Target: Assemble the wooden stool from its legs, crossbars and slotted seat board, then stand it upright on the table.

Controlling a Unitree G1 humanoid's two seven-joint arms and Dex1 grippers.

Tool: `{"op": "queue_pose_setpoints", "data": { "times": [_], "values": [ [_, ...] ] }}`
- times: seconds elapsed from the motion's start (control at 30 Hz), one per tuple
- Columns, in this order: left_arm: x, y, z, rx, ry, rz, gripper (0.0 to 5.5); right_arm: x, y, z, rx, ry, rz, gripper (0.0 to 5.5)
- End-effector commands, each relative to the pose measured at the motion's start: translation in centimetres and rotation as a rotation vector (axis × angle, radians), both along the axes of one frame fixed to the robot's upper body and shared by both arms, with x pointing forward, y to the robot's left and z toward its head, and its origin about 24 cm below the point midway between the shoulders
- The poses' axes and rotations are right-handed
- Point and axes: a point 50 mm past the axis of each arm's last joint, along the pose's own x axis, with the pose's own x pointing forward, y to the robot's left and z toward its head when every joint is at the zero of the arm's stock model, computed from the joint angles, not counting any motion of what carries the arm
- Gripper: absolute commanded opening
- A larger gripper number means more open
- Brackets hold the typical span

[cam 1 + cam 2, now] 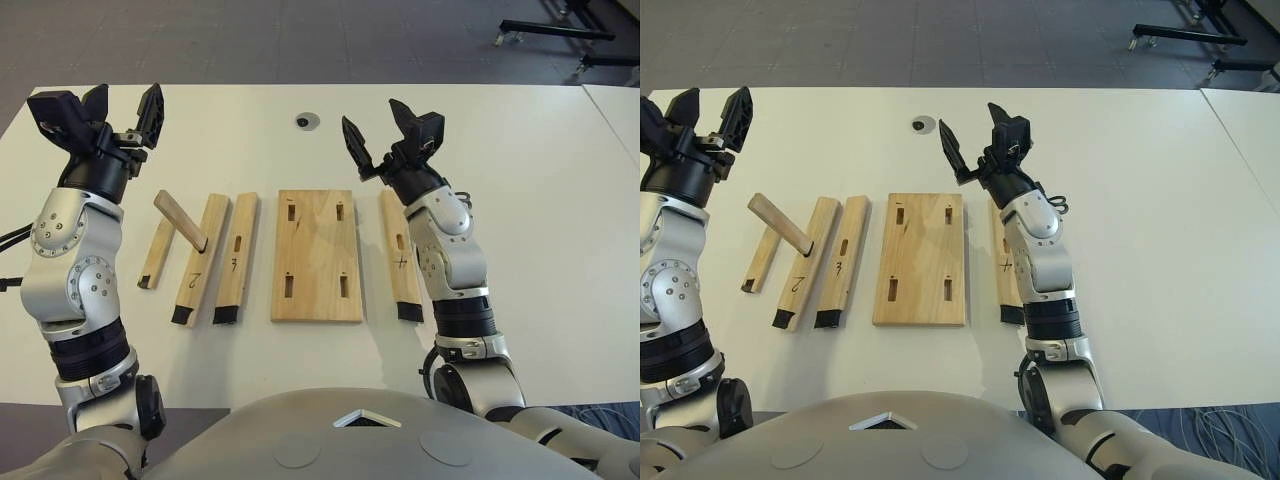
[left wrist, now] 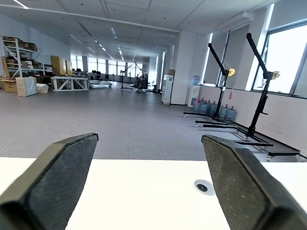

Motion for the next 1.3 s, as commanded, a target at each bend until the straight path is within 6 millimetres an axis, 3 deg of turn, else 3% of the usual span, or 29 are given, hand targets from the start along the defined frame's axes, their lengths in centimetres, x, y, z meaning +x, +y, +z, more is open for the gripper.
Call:
{"op": "queue_pose_setpoints", "data": {
  "times": [0.03,0.23,0.3,0.37,0.5,0.6,0.67,0.9,1.0,1.07,1.13,1.3],
  "values": [
    [-0.4,-0.8,-0.3,-0.017,0.02,-0.023,3.96,0.2,0.1,0.4,-0.015,-0.012,0.01,4.58],
    [-0.2,-1.1,0.4,-0.026,-0.005,-0.037,3.96,0.4,0.1,0.5,-0.024,-0.019,0.017,4.58],
    [-0.3,-1.2,-0.3,-0.015,0.026,-0.041,3.96,0.3,0.2,0.5,-0.026,-0.02,0.025,4.58],
    [-0.2,-1.7,-2.8,-0.003,0.127,-0.053,3.96,0.2,0.4,0.6,-0.027,-0.02,0.039,4.58],
    [-1.4,-2.5,-10.6,0.021,0.418,-0.07,3.96,-0.2,1.3,0.6,-0.035,-0.016,0.107,4.58],
    [-2.4,-2.2,-12.5,0.014,0.479,-0.064,3.96,-0.3,1.2,1.1,-0.034,-0.027,0.116,4.58],
    [-2.0,-1.7,-11.7,0.011,0.437,-0.056,3.96,-0.1,0.9,1.2,-0.026,-0.028,0.098,4.58],
    [0.5,-2.6,-5.4,0.02,0.196,-0.072,3.96,-0.2,1.1,0.8,-0.012,-0.021,0.073,4.58],
    [0.6,-3.5,-0.9,0.013,0.061,-0.08,3.96,-0.3,0.8,0.6,-0.002,-0.012,0.056,4.58],
    [0.5,-3.7,1.0,0.006,-0.005,-0.086,3.96,-0.6,0.5,0.2,-0.004,0.001,0.045,4.58],
    [0.2,-3.3,1.8,0.006,-0.041,-0.079,3.96,-0.8,0.1,0.0,-0.006,0.006,0.027,4.58],
    [-2.6,1.9,0.8,0.011,-0.083,0.167,3.96,-1.2,-0.7,-0.1,-0.013,0.013,0.013,4.58]
  ]
}}
